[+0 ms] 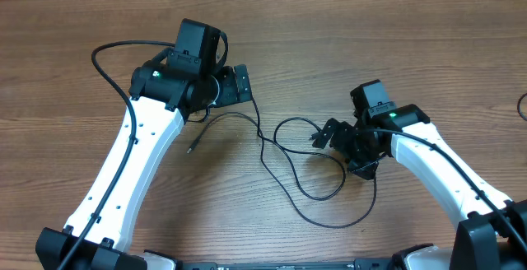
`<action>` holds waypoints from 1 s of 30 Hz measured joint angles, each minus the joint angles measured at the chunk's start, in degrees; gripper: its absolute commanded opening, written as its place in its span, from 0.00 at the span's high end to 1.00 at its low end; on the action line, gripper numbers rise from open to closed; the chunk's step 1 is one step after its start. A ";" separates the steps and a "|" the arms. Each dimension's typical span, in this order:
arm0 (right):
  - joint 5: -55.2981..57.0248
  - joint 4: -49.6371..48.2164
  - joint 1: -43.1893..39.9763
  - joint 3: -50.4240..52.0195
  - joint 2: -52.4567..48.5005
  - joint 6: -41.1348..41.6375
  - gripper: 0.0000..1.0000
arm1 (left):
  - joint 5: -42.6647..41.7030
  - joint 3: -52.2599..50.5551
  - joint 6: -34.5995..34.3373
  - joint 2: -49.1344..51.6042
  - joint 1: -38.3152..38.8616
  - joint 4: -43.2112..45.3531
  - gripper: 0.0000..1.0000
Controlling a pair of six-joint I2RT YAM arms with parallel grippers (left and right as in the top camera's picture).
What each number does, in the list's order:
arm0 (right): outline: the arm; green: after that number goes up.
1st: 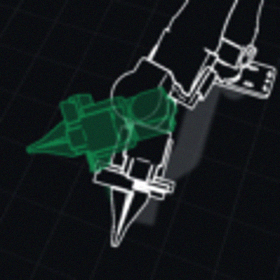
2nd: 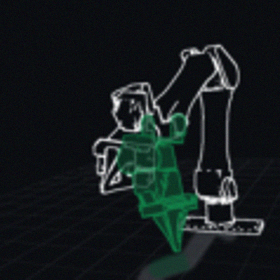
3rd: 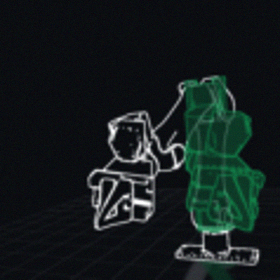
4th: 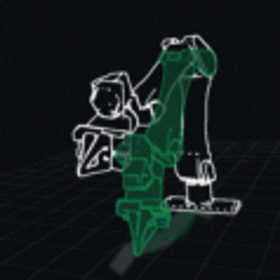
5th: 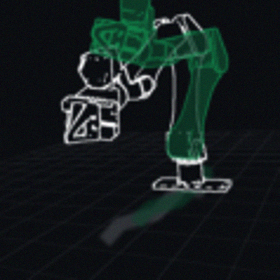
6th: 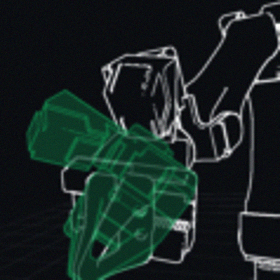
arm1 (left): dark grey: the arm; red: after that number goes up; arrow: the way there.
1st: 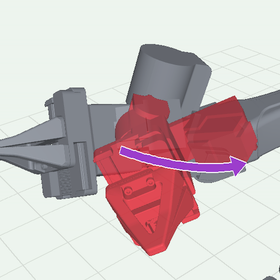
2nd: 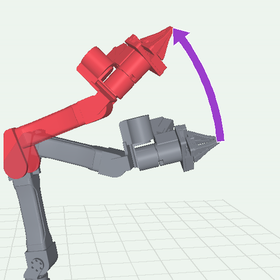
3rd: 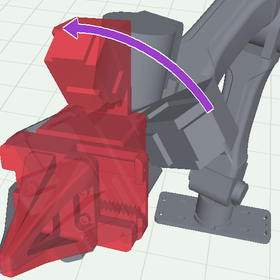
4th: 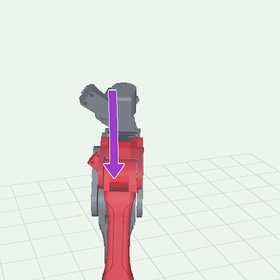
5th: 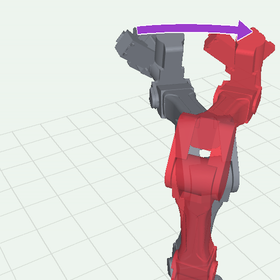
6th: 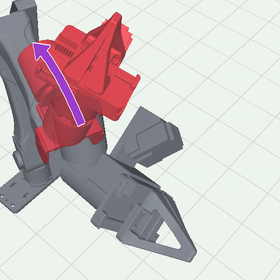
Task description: Untangle cables
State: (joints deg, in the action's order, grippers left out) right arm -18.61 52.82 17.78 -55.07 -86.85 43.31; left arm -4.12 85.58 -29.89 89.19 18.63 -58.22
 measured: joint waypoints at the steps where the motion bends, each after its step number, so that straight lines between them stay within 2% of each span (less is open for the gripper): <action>1: -0.09 -0.17 0.72 0.00 0.00 0.00 0.00 | 0.00 0.00 0.00 0.00 0.00 -0.02 0.01; 7: -0.57 -3.30 6.05 0.00 0.00 0.02 0.00 | 0.00 0.00 0.02 0.00 0.00 -0.31 0.01; 11: 0.20 -5.84 10.27 0.00 0.00 0.17 0.00 | 0.00 0.00 1.70 0.00 0.00 -3.61 0.00; 19: 2.71 -6.29 12.37 0.00 0.00 0.13 0.00 | 0.59 0.00 6.34 -1.18 0.02 -8.09 0.00; 30: 5.22 -7.89 12.35 0.00 0.00 0.13 0.00 | 5.64 -1.07 7.39 -21.42 2.82 -10.34 0.01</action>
State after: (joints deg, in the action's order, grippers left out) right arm -13.39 44.93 30.13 -55.07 -86.85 43.44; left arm 1.52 84.51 -22.50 67.77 21.45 -68.55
